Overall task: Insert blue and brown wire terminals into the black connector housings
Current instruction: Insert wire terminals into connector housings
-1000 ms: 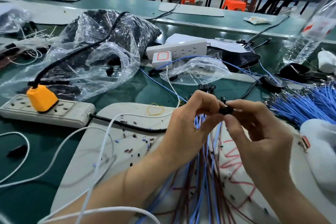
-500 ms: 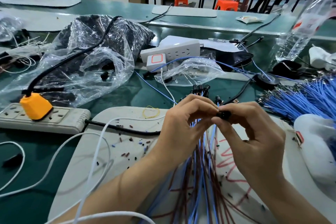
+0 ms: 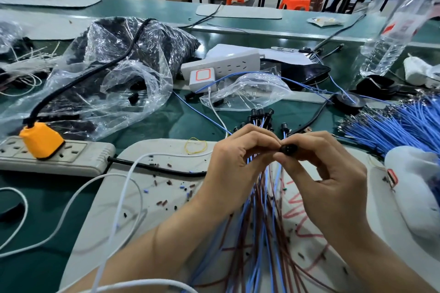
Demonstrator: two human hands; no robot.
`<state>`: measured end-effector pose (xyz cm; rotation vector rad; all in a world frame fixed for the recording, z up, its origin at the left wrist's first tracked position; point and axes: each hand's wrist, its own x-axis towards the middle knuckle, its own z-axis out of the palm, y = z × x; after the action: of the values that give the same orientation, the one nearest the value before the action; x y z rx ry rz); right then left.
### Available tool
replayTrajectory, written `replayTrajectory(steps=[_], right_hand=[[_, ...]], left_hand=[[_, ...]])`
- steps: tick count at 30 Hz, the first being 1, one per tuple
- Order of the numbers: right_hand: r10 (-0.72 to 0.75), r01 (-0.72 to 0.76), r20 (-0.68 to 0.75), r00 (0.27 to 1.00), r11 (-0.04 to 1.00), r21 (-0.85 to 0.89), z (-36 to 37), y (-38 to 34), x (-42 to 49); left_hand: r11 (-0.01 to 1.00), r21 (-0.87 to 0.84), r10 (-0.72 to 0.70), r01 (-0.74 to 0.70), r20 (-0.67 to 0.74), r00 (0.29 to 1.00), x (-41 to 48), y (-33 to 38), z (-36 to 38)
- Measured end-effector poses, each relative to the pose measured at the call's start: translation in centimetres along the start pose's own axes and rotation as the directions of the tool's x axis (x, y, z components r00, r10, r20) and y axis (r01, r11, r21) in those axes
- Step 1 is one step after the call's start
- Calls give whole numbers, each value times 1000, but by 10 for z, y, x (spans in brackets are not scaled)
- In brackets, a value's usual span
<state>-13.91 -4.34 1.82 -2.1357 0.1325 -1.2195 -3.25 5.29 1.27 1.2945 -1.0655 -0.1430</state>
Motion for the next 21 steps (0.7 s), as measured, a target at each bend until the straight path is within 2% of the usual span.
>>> replayTrajectory(steps=[4,13,21], right_hand=[[7,-7,13,1000,1000,-7,2,1,0],[-2,1,-23,1000,1000,-17,0,1,-2],[-37,36,-36,999,999,-15,0,-2,-2]], left_hand=[[998,61,22,-23,6,1000,0,-2,-1],[999,42,0,0,6,1000,-1,-1,1],[994,104,21,-21,2,1000,-2,-2,2]])
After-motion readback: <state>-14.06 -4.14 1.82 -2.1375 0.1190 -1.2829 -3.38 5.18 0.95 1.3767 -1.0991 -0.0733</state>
